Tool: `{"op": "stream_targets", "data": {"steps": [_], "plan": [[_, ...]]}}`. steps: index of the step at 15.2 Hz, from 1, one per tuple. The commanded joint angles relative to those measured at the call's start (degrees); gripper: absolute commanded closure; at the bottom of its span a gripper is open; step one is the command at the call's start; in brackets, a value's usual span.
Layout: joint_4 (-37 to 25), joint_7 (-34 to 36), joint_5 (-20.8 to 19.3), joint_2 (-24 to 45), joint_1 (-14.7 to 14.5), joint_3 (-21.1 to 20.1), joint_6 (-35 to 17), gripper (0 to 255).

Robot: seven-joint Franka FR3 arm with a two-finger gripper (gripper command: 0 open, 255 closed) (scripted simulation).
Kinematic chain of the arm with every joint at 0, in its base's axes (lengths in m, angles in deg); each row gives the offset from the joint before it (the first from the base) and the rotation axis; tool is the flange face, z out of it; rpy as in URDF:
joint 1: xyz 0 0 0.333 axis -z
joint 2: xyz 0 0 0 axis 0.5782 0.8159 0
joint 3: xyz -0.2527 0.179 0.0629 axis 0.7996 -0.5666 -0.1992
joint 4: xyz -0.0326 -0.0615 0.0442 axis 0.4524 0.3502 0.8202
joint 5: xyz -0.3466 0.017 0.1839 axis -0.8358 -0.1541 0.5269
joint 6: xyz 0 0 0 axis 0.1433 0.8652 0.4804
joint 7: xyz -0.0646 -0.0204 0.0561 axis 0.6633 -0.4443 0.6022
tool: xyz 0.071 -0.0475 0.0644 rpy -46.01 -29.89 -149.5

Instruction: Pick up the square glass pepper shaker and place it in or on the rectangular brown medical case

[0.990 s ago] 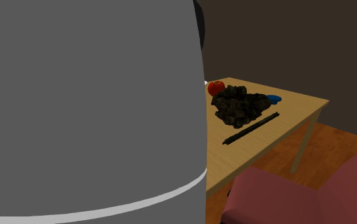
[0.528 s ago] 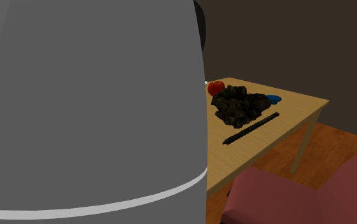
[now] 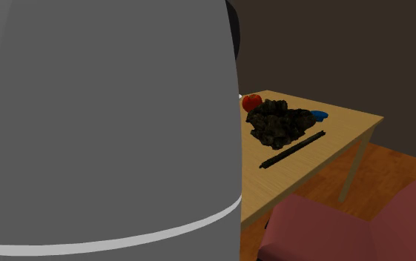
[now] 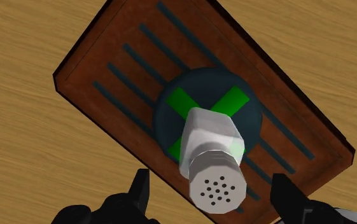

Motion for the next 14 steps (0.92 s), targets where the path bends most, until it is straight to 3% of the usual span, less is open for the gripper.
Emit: {"op": "stream_targets", "data": {"steps": [1,6,14], "plan": [[0.0,0.0,0.0,0.0,0.0,0.0,0.0,0],[-6.3,-0.84,0.74,-0.72,-1.12,-0.51,6.77,0],[-6.3,-0.84,0.74,-0.72,-1.12,-0.51,6.77,0]]}}
